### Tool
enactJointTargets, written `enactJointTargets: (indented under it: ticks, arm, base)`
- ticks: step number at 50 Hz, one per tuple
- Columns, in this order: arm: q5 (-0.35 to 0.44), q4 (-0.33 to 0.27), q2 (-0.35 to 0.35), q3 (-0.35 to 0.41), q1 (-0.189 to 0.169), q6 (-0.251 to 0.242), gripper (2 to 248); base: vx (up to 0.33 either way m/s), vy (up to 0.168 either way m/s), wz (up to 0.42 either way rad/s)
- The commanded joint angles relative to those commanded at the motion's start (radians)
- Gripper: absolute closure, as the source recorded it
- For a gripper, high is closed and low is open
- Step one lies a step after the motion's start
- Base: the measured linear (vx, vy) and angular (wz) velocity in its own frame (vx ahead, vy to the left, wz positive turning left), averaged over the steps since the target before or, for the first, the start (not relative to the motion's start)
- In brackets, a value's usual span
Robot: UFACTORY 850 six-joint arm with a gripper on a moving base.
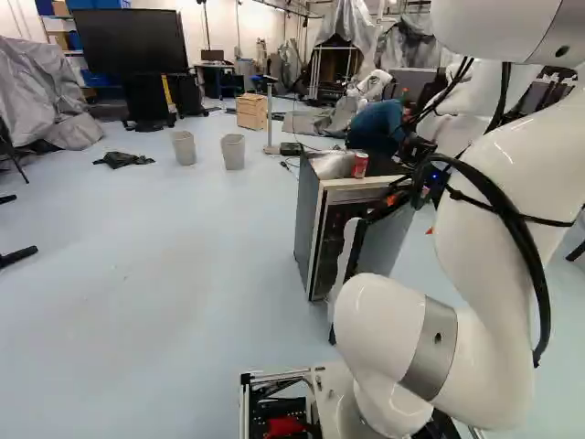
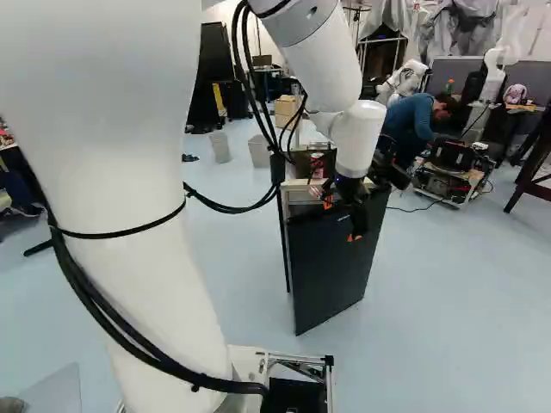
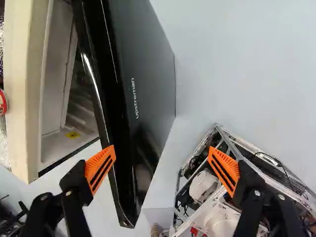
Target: Grab a drink from the fridge
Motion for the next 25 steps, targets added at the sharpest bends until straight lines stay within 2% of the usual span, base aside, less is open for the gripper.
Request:
enactJointTargets:
  ticks: [16,25]
  arm:
    - [0.000,0.000,0.006,0.007,0.053,0.000,3]
    - [0.000,0.000,0.016,0.019,0.067,0.000,3]
  base:
    - [0.000,0.000,0.000]
    - [0.000,0.000,0.000]
